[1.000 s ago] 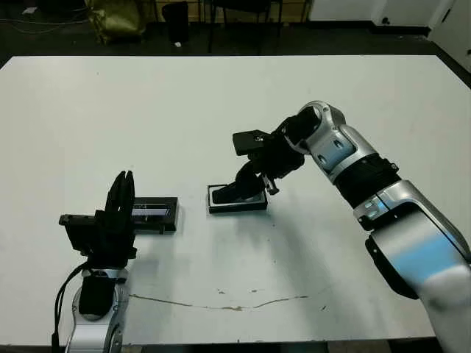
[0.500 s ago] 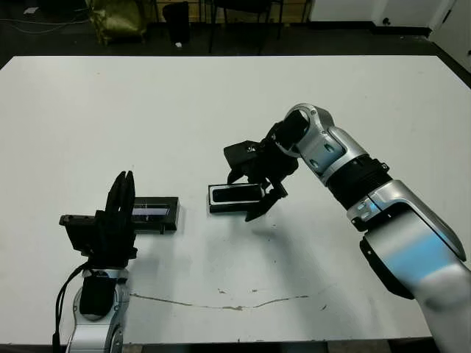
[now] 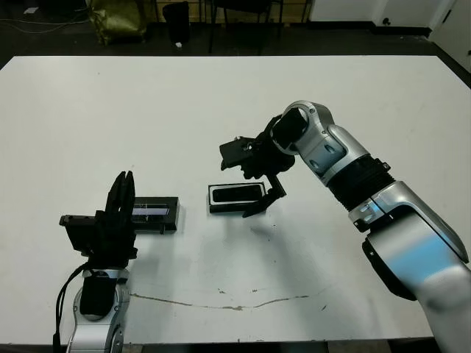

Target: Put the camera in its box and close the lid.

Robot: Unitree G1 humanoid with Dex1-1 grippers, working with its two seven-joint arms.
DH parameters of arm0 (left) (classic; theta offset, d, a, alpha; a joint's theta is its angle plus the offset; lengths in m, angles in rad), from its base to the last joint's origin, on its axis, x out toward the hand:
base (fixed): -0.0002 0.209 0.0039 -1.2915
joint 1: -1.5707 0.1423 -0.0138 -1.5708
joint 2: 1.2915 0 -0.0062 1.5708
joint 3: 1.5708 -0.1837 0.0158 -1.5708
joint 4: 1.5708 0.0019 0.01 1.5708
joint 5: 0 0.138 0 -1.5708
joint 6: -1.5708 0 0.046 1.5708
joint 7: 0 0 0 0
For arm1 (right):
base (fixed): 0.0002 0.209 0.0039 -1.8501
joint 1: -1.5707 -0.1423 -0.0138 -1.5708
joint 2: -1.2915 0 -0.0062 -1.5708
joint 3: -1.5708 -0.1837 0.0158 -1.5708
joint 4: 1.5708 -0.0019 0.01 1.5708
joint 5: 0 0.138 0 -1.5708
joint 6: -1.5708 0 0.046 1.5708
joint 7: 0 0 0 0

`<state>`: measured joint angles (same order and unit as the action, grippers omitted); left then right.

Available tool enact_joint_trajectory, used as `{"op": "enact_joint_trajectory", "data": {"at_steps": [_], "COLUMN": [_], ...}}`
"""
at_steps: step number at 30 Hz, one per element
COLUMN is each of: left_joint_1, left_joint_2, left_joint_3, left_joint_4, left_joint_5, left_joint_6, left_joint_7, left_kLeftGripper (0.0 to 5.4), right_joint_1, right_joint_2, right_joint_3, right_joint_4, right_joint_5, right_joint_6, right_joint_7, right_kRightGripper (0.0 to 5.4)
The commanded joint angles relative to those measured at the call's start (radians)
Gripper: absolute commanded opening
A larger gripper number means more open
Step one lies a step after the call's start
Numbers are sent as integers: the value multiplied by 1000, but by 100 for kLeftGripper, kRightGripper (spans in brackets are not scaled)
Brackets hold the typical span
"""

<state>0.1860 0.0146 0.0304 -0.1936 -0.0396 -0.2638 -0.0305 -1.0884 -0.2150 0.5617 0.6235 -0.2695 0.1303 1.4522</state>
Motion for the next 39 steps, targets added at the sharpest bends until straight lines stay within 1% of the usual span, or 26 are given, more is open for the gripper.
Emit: {"op": "enact_joint_trajectory", "data": {"at_steps": [1, 4, 5, 7, 9, 10, 12, 14, 15, 16, 19, 21, 24, 29, 35, 37, 39], "left_joint_1": [14, 14, 15, 18, 21, 21, 18, 17, 18, 19, 21, 21, 23, 23, 20, 19, 19], "left_joint_2": [2, 4, 3, 2, 3, 4, 8, 12, 11, 10, 10, 10, 7, 9, 8, 9, 8], "left_joint_3": [7, 9, 9, 8, 9, 10, 15, 20, 21, 22, 22, 22, 20, 21, 24, 24, 24], "left_joint_4": [20, 25, 23, 19, 18, 21, 37, 50, 50, 47, 48, 48, 41, 41, 53, 56, 58], "left_joint_5": [-5, -3, 3, 7, 6, 3, -5, 5, 5, 7, 0, -1, 2, 1, -5, -10, -10], "left_joint_6": [0, -5, -4, -3, -4, -8, -30, -47, -47, -44, -46, -47, -37, -35, -45, -48, -49], "left_joint_7": [-3, -3, 1, 4, 3, 0, -8, -6, -5, -3, -10, -12, -9, -10, -15, -20, -21], "left_kLeftGripper": [0, 0, 0, 0, 0, 0, 0, 0, 0, 0, 0, 0, 0, 0, 0, 0, 0], "right_joint_1": [9, 4, 7, 13, 38, 59, 123, 220, 266, 312, 440, 502, 565, 648, 689, 699, 709], "right_joint_2": [-31, -45, -53, -72, -91, -95, -97, -82, -71, -58, -11, 12, 17, 14, 44, 47, 44], "right_joint_3": [-79, -147, -171, -216, -265, -293, -352, -406, -423, -436, -446, -439, -406, -343, -298, -281, -257], "right_joint_4": [-39, -61, -78, -124, -197, -238, -347, -478, -537, -588, -690, -721, -729, -712, -666, -669, -680], "right_joint_5": [70, 151, 179, 230, 271, 292, 315, 316, 313, 310, 293, 294, 282, 228, 171, 134, 81], "right_joint_6": [79, 152, 157, 185, 220, 246, 308, 346, 364, 365, 326, 298, 239, 112, -11, -37, -64], "right_joint_7": [-4, 13, 12, 5, -39, -75, -189, -347, -420, -490, -674, -748, -803, -877, -977, -1017, -1060], "right_kRightGripper": [538, 538, 538, 538, 538, 538, 538, 538, 530, 518, 457, 411, 341, 229, 92, 47, 2]}}
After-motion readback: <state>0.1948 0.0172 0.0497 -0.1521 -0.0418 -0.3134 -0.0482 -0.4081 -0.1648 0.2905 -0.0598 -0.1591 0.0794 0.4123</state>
